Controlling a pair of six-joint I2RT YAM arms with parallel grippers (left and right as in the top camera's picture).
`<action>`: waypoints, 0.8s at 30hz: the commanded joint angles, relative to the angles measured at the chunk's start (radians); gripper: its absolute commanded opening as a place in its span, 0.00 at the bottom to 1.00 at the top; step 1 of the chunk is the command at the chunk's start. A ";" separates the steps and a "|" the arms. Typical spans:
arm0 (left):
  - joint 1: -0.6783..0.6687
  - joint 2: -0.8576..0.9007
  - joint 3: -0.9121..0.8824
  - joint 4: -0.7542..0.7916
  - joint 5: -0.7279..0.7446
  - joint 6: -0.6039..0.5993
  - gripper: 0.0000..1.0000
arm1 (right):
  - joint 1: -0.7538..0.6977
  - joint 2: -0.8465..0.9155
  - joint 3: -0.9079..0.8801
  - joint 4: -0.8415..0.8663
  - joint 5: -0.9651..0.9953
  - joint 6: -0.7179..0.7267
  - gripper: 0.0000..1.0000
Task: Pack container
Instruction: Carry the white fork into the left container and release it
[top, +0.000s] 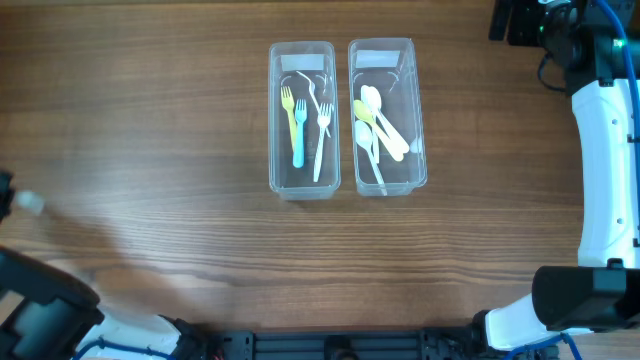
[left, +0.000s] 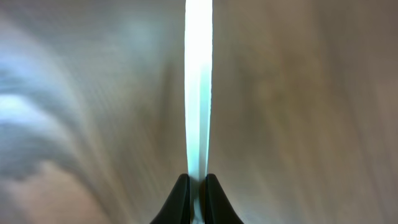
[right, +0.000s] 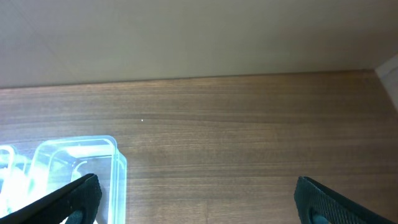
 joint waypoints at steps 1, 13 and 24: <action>-0.188 -0.025 0.076 -0.024 0.079 -0.055 0.04 | -0.003 0.007 -0.003 0.005 0.017 -0.003 1.00; -0.862 -0.024 0.169 0.119 0.093 -0.140 0.04 | -0.003 0.007 -0.003 0.005 0.017 -0.002 1.00; -1.246 -0.019 0.169 0.159 -0.044 -0.180 0.04 | -0.003 0.007 -0.003 0.005 0.017 -0.003 1.00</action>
